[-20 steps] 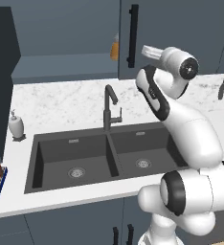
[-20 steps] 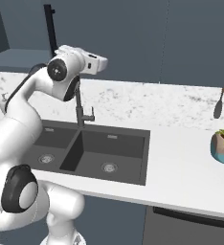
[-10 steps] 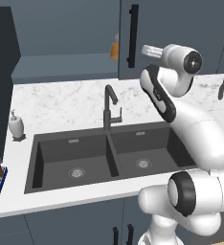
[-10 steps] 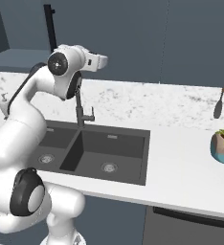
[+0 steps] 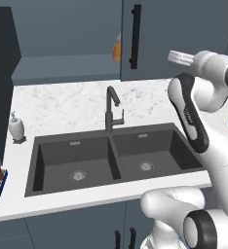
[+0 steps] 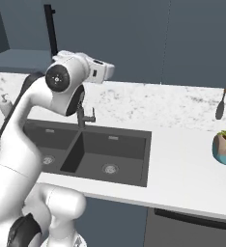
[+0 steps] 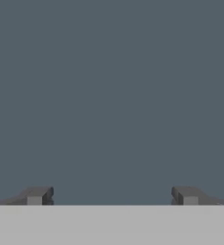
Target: Pick the cereal and place it on the digital scale for weighing, and close the cabinet.
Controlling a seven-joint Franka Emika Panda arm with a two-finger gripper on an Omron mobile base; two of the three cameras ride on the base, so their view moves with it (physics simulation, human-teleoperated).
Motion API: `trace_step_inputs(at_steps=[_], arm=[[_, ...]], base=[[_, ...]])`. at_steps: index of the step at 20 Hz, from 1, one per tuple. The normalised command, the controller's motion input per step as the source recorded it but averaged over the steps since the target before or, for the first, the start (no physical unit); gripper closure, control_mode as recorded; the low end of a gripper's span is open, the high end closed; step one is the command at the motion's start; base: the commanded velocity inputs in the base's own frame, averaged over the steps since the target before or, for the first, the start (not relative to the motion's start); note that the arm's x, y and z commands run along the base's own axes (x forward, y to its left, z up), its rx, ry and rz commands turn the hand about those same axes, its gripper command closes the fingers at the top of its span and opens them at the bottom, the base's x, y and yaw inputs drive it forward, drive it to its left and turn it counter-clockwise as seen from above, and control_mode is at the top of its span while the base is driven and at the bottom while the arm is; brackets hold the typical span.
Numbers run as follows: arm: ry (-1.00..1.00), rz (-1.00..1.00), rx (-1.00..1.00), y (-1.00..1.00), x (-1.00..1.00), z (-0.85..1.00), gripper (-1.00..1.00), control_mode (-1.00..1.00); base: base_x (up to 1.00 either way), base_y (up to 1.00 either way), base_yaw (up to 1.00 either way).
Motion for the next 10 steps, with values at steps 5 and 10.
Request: trace_step_inputs(at_steps=[5,10], arm=[[-0.05,-0.02,0.04,0.0,-1.0,-0.32,-1.0,-1.0],[-0.4,-0.07,0.15,0.0,-1.0,-0.07,-1.0,-1.0]], base=[[0.0,0.0,0.0],[0.0,0.0,0.0]])
